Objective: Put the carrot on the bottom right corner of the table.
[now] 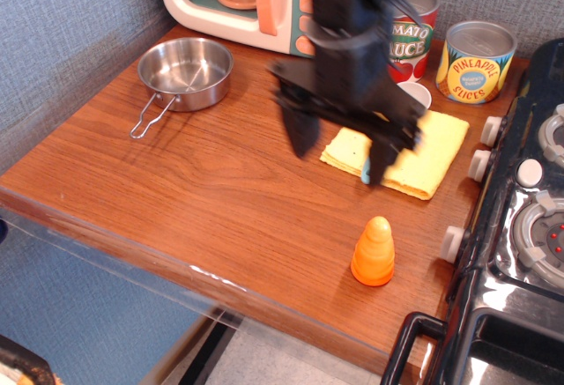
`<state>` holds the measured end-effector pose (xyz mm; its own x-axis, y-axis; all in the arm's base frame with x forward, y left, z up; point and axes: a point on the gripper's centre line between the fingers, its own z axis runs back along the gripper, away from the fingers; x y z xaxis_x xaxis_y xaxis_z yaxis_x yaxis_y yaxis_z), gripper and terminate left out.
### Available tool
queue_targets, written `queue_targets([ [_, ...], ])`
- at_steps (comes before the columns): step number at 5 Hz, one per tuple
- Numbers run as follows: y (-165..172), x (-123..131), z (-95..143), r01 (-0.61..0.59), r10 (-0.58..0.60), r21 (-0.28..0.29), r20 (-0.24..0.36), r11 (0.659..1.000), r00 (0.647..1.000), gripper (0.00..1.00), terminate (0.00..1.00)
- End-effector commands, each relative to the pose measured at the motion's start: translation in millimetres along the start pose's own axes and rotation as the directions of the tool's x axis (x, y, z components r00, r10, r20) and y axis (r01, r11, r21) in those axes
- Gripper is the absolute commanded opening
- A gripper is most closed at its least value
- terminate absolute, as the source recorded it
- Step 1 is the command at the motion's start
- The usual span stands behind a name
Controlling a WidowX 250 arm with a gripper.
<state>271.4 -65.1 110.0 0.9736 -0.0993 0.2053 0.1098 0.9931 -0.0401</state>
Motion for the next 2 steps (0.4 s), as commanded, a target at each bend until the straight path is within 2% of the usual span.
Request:
queue_targets([
  [1,36.1,-25.3,5.1,-0.078,0.078,-0.014,-0.034,0.997,0.996,1.00,0.00],
  [2,40.5,-25.7,-1.5,-0.041,0.042,0.013,-0.068,0.999,0.997,1.00,0.00],
])
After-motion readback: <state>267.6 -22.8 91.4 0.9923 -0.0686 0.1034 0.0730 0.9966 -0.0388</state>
